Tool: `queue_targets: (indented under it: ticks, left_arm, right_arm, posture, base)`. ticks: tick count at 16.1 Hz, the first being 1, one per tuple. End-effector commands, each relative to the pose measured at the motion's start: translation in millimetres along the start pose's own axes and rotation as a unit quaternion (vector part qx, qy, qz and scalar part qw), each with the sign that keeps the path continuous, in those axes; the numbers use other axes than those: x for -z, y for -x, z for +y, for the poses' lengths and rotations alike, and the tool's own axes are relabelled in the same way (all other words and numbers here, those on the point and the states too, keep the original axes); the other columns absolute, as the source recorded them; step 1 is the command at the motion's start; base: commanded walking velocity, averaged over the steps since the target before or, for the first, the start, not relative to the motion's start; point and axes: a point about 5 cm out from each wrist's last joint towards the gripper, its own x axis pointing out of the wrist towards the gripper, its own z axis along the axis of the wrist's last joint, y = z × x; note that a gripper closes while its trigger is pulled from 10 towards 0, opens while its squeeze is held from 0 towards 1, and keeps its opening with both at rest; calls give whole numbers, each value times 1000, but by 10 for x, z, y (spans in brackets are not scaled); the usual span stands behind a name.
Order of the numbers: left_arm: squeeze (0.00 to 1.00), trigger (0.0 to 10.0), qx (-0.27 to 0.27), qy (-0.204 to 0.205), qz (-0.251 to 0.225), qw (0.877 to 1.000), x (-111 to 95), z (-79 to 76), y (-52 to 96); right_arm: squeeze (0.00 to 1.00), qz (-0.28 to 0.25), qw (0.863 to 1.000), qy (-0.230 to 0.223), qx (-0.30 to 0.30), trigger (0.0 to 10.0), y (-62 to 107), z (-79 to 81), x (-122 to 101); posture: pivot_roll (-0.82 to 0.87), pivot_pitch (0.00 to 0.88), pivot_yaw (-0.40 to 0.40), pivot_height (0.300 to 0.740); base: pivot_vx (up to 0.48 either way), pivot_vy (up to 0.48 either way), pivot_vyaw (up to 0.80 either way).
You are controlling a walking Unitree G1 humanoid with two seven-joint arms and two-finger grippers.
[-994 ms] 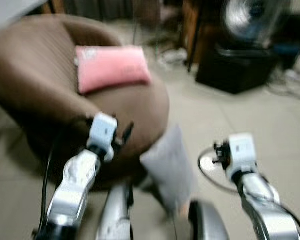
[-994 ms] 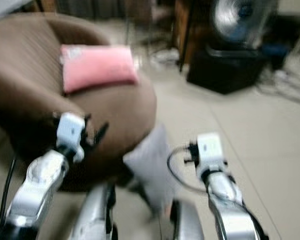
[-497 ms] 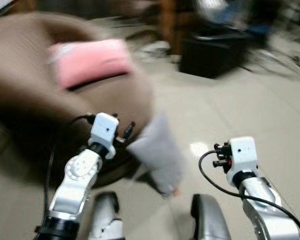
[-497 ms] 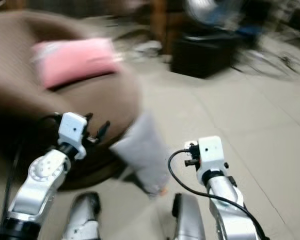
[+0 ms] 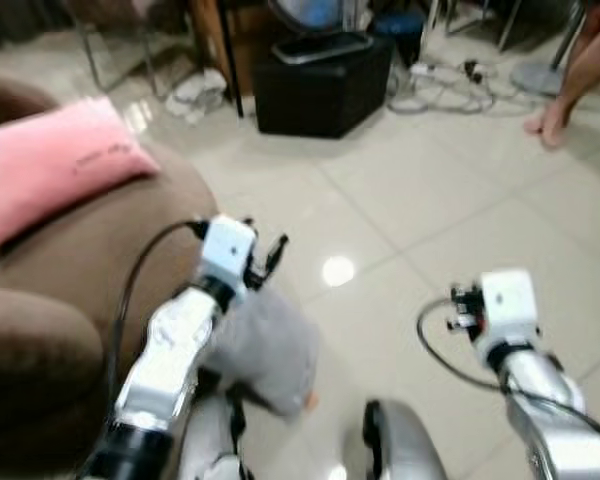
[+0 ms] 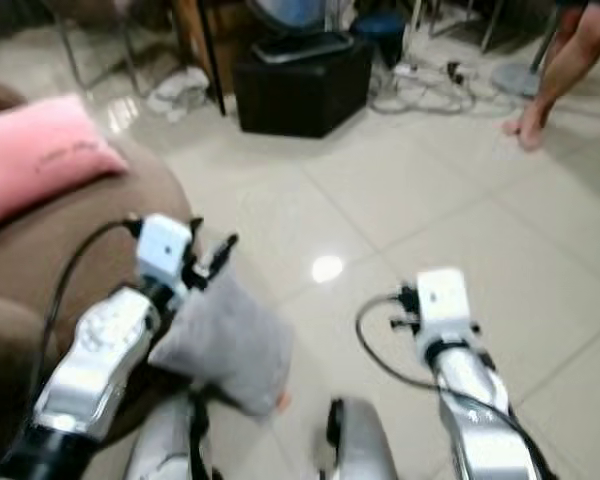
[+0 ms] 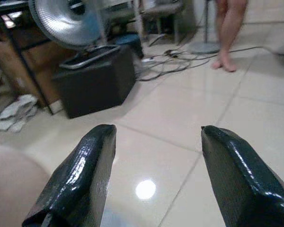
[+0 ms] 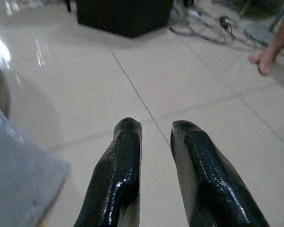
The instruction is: Move the pillow to the sofa from floor
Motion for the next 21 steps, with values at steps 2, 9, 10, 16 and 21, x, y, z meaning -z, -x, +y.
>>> queue_targets:
  ticks: [2,9,10,16,21]
  left_arm:
    - [0,10000,-19,-5,14,1000,58,103,63]
    - [0,10000,-29,-6,52,998,203,146,39]
    - [0,10000,-41,3,63,997,242,180,8]
    - [0,10000,-92,90,243,961,947,168,-171]
    - [1000,10000,-201,84,279,935,1089,675,2]
  right_arm:
    - [0,-3,1000,11,-21,10000,6,83,-5]
    - [0,8,997,15,-74,10000,46,174,39]
    - [0,7,997,18,-75,10000,44,173,46]
    - [0,7,984,51,-168,10000,19,390,20]
    - [0,9,963,86,-256,10000,254,605,0]
  posture:
    - [-39,57,43,570]
    - [-54,42,45,570]
    - [-53,39,40,570]
    - [-77,132,7,570]
    - [-109,269,20,570]
  base:
    - [259,0,0]
    - [36,0,0]
    - [0,0,0]
    - [0,0,0]
    - [0,0,0]
